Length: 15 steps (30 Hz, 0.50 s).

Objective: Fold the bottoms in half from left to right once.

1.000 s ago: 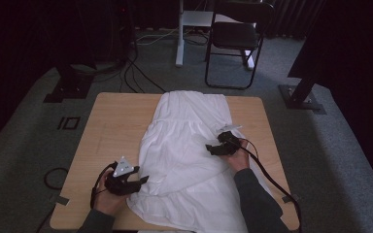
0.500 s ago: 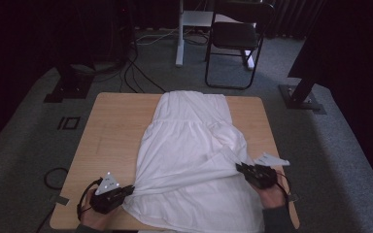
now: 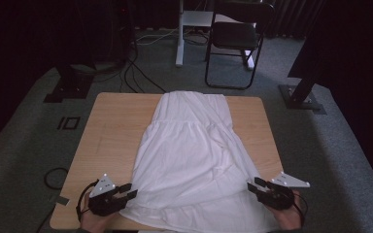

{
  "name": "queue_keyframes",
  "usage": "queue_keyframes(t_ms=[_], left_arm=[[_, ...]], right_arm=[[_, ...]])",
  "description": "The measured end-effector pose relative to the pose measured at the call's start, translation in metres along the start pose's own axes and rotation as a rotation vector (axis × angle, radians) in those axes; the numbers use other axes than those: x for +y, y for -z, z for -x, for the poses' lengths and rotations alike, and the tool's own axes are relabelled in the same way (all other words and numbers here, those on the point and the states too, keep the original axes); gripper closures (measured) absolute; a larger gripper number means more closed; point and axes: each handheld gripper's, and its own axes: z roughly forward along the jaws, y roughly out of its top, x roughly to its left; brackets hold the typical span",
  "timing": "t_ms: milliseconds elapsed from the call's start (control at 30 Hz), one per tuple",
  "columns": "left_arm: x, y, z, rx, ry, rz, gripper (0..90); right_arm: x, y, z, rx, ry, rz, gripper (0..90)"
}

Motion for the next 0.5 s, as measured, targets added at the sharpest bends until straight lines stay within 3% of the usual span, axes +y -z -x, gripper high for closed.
queue_keyframes(t_ms=[67,167,300,333,400,467,500], left_arm=[[0.004,-0.007,-0.001,-0.010,-0.007,-0.002,60.4],[0.005,-0.020,-0.002,-0.006,-0.019,-0.050,59.4],[0.004,-0.032,0.002,-0.019,-0.048,-0.110,59.4],[0.003,-0.034,0.003,-0.021,-0.056,-0.123,61.1],[0.002,-0.037,0.004,-0.044,-0.069,-0.157,73.8],[0.001,-0.038,0.007,-0.064,-0.076,-0.173,87.8],[0.001,-0.038,0.009,-0.067,-0.081,-0.176,89.3]], right_arm=[[0.015,-0.017,-0.004,0.013,0.024,-0.013,49.9],[0.034,-0.053,-0.008,0.012,0.070,-0.057,44.4],[0.044,-0.092,-0.004,-0.044,0.089,-0.149,38.1],[0.044,-0.098,-0.002,-0.032,0.079,-0.171,41.0],[0.042,-0.099,-0.002,-0.001,0.077,-0.197,65.4],[0.038,-0.089,-0.004,0.029,0.080,-0.181,80.3],[0.036,-0.082,-0.006,0.028,0.085,-0.167,84.3]])
